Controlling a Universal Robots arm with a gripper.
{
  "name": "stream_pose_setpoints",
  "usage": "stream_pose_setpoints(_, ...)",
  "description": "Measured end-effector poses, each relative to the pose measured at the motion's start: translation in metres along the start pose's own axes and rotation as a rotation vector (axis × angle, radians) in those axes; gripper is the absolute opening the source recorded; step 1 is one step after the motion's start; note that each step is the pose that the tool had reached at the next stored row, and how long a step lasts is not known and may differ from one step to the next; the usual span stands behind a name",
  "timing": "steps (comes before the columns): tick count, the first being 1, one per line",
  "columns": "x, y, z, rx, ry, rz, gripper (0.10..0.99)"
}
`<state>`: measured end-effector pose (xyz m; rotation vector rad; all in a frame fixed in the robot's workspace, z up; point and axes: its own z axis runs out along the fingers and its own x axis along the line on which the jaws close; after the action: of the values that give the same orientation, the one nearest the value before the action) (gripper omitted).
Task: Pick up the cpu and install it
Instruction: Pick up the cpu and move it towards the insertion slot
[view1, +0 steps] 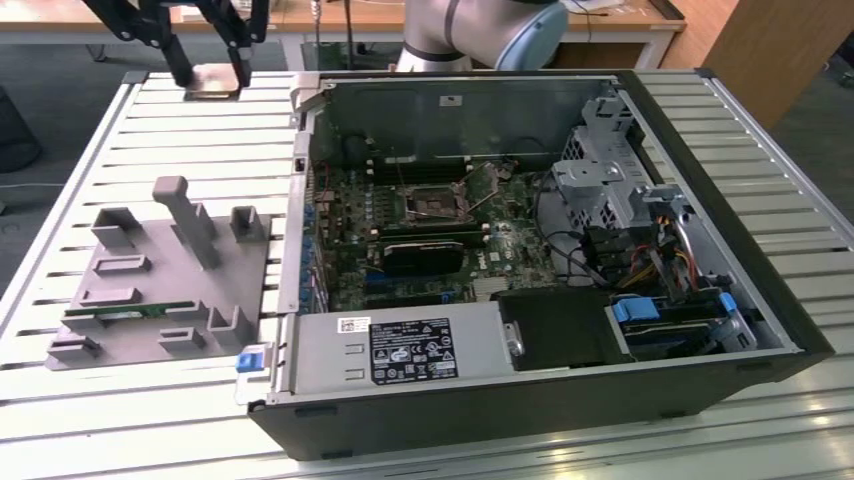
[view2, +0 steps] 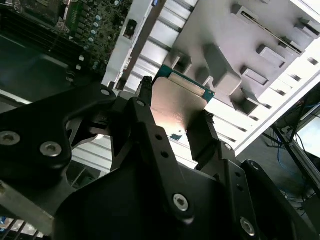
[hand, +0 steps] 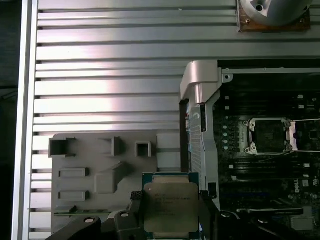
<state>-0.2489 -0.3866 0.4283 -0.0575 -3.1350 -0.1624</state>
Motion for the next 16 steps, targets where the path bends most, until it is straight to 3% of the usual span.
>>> stream_pose_setpoints(13,-0.0584,0.0031,0.0028,0.0,0.0,0.0,0.533)
stream_pose_setpoints(16,-0.067,0.0038,0.0035,0.0,0.0,0.0,0.533)
